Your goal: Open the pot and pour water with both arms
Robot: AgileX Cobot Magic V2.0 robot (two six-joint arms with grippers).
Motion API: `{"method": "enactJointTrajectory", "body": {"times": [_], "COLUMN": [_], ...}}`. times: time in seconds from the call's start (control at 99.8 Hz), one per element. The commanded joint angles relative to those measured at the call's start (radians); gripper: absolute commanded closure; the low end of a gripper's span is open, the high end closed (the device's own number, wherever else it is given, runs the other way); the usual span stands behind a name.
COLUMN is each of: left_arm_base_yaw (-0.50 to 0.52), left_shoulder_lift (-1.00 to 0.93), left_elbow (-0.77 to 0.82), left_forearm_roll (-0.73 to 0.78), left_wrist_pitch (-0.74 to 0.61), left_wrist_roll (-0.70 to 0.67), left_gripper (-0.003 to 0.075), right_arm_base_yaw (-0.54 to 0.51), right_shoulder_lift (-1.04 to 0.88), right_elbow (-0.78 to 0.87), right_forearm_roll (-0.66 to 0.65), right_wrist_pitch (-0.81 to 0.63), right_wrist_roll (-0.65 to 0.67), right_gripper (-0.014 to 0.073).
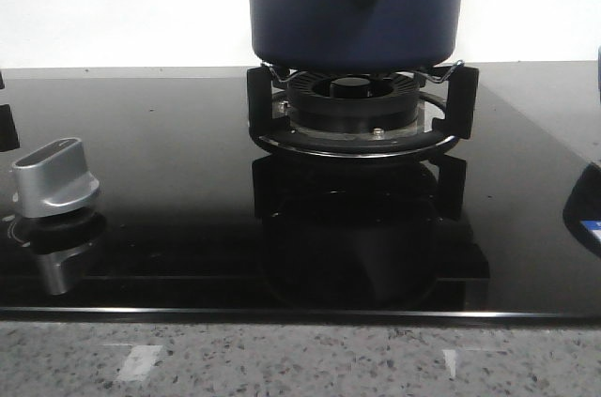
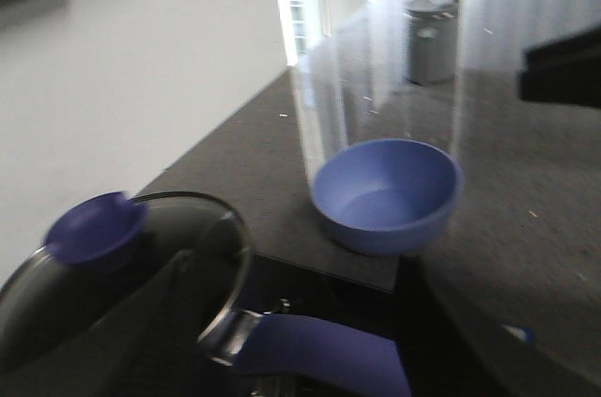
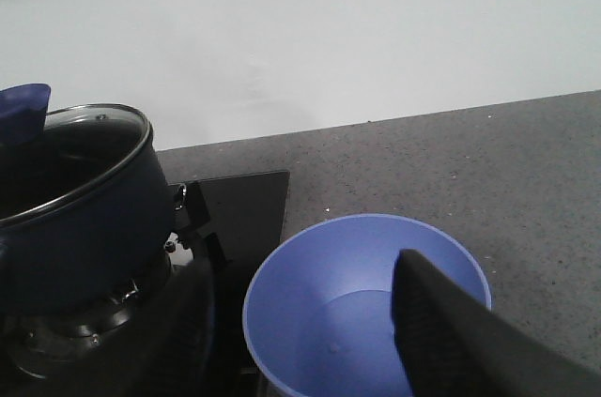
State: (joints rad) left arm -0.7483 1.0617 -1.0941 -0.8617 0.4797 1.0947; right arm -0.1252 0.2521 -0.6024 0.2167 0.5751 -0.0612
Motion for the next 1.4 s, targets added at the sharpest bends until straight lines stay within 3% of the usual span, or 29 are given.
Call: {"method": "enactJointTrajectory", "body": {"times": [0.0, 0.26, 0.421, 0.621, 0.781, 1.392], "left_arm_base_yaw": [0.026, 0.249, 0.363, 0.369, 0.369, 0.369], "left_shoulder_lift": [-0.004, 0.091, 0.179, 0.264, 0.305, 0.487], "left_elbow": [-0.038, -0.038, -0.038, -0.038, -0.043, -0.202], "left_forearm_roll": [-0.225, -0.698, -0.849, -0.891, -0.927, -0.872], "left_wrist_pitch": [0.088, 0.243, 0.367, 0.363, 0.36, 0.395], "left_wrist_roll": [0.264, 0.546, 0.652, 0.762, 0.764, 0.798], "left_gripper": [0.0334, 0.0334, 0.0334, 0.0315, 0.0201, 0.0205], "right_arm_base_yaw": [0.001, 0.001, 0.001, 0.001, 0.001, 0.001], "right_shoulder_lift": [0.024, 0.024, 0.024, 0.024, 0.024, 0.024], "right_elbow": [-0.033, -0.033, -0.033, -0.033, -0.033, -0.03], "right_forearm_roll": [-0.002, -0.002, -0.002, -0.002, -0.002, 0.01], "right_wrist_pitch": [-0.074, -0.04, 0.012, 0.023, 0.023, 0.017], "right_wrist_roll": [-0.015, -0.015, -0.015, -0.015, -0.015, -0.015], "right_gripper": [0.0212, 0.0212, 0.0212, 0.0212, 0.0212, 0.0212]}}
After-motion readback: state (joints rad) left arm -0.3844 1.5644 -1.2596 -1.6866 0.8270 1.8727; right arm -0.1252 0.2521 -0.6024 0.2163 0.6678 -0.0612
